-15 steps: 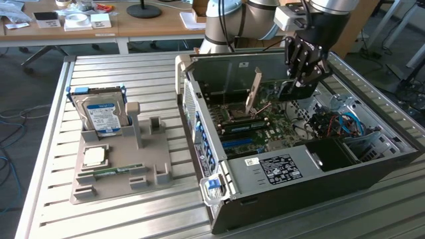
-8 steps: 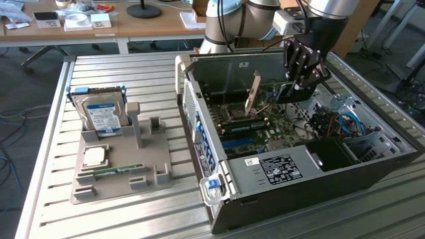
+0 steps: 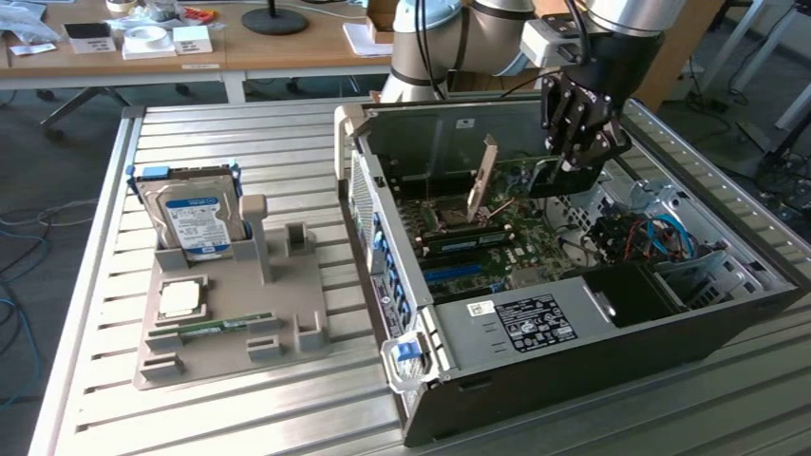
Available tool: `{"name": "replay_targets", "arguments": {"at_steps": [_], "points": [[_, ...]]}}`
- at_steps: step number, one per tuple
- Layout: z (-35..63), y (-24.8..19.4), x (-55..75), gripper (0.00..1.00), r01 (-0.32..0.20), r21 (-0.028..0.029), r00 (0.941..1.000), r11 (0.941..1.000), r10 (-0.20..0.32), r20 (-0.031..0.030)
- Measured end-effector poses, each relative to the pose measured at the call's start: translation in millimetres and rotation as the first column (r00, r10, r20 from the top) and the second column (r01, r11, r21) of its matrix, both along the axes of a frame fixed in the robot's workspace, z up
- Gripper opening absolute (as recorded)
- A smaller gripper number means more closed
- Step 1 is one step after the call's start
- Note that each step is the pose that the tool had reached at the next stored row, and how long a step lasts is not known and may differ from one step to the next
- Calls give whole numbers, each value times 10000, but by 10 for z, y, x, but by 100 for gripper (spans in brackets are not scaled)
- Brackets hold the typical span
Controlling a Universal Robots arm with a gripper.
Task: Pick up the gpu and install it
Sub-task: 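Insert the gpu into the slot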
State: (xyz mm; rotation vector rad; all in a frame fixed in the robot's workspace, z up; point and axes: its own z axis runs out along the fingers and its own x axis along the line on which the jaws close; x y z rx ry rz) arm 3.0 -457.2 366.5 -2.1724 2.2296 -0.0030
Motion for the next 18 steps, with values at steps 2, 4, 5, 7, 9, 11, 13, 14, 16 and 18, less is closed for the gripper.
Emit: {"name": "replay_targets", "arguments": {"at_steps": [2,4,5,7,9,11,13,14,16,18], "points": [[-2,0,0,27,0,1,10000,10000,0,0],[-5,0,0,27,0,1,10000,10000,0,0],[-7,0,0,27,1,2,10000,10000,-1,1],[-12,0,0,27,0,2,10000,10000,0,0],[-26,0,0,27,0,5,10000,10000,0,1],[-54,0,0,27,0,2,10000,10000,0,0],[-89,0,0,27,0,2,10000,10000,0,0],[-109,0,0,27,0,2,10000,10000,0,0],[-143,0,-1,27,0,1,10000,10000,0,0],[-148,0,-1,27,0,-1,10000,10000,0,0]]}}
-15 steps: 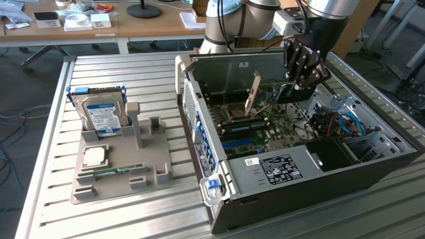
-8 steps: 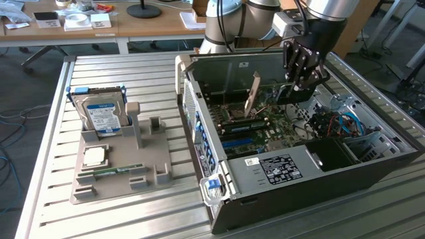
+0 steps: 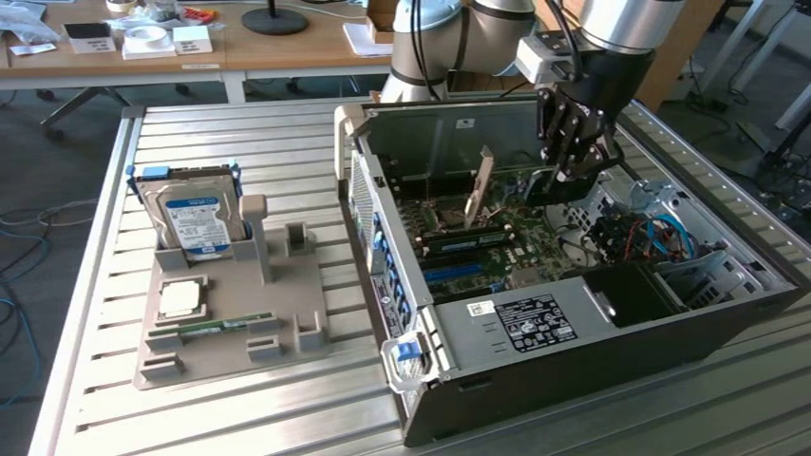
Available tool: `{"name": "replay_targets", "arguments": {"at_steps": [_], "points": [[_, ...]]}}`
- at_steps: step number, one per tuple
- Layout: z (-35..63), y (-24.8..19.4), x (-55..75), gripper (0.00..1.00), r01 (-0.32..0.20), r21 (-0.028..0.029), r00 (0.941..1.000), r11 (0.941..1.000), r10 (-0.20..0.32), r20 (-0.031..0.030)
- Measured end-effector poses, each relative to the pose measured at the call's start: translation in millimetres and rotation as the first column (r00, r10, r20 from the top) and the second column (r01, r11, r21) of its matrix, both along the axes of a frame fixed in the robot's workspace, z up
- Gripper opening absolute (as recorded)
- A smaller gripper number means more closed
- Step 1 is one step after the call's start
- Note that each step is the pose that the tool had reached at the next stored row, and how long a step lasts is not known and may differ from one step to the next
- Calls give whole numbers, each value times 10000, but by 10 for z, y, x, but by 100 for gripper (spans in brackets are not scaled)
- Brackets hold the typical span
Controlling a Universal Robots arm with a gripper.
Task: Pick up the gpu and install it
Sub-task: 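Insert the gpu into the slot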
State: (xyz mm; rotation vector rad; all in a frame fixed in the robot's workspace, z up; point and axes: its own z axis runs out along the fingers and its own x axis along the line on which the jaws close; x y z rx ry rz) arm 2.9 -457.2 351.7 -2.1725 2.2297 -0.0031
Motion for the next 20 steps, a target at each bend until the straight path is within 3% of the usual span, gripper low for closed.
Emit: {"name": "replay_targets", "arguments": {"at_steps": [5,12,20], "points": [[-9,0,0,27,0,6,10000,10000,0,2],[-126,0,-2,27,0,3,10000,10000,0,1],[-155,0,-2,27,0,4,10000,10000,0,1]]}}
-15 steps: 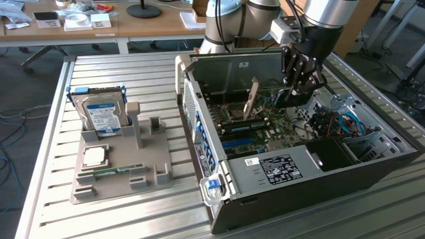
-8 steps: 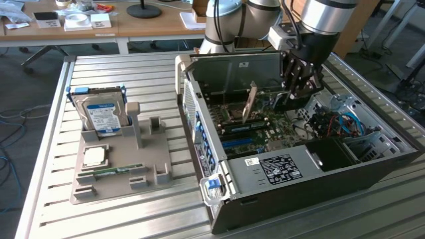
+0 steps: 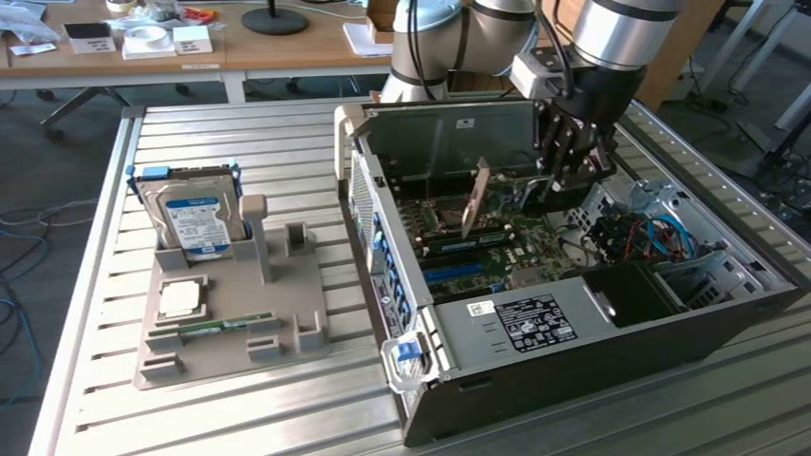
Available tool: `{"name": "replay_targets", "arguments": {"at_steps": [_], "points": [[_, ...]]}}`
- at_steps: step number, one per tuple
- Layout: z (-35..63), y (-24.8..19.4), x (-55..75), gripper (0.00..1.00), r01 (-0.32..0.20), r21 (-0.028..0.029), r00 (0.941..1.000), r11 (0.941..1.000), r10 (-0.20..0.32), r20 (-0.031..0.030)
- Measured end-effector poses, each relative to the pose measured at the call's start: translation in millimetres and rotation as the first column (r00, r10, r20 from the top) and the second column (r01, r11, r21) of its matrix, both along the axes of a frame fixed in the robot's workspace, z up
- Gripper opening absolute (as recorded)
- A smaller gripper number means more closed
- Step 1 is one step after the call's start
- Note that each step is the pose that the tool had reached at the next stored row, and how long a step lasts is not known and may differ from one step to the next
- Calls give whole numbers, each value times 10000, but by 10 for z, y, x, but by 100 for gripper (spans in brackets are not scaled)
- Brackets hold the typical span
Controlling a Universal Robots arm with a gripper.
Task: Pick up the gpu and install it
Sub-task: 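Insert the gpu into the slot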
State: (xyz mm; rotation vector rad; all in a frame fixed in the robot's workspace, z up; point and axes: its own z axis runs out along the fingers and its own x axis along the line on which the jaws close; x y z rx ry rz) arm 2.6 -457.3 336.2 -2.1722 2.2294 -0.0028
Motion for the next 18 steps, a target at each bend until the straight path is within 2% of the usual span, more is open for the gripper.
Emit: {"name": "replay_targets", "arguments": {"at_steps": [5,18], "points": [[-70,0,0,27,0,0,10000,10000,0,0],[-90,-7,-2,27,1,1,10000,10000,-1,0]]}}
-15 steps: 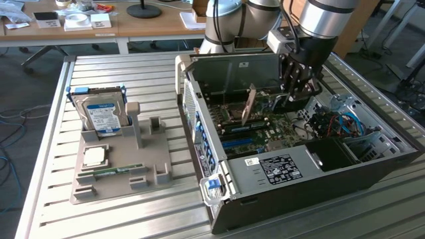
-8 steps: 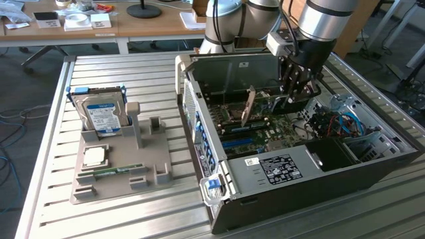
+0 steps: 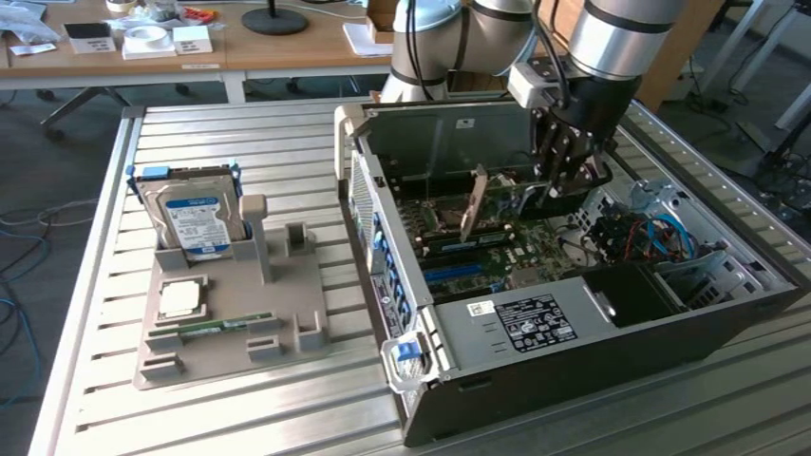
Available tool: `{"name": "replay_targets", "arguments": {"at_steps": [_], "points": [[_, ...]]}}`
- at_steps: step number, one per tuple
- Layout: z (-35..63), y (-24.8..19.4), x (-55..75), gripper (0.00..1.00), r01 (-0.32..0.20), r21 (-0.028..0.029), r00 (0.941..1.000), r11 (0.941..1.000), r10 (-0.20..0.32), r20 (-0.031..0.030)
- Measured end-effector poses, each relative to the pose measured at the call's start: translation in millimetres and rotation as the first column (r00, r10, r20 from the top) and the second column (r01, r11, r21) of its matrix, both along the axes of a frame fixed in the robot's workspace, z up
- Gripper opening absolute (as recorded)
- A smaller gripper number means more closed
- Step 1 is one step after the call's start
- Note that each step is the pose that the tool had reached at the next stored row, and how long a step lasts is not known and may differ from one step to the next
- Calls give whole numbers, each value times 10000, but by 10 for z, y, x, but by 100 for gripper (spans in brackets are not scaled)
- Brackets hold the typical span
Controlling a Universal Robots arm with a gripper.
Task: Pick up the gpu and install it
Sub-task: 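Insert the gpu into the slot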
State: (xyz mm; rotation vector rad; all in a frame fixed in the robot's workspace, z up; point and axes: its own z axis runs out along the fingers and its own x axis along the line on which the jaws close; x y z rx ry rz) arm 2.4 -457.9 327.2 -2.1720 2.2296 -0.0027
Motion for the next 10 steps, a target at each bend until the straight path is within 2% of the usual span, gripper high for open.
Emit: {"name": "replay_targets", "arguments": {"at_steps": [10], "points": [[-49,-8,-36,27,-1,-1,10000,10000,1,-1]]}}
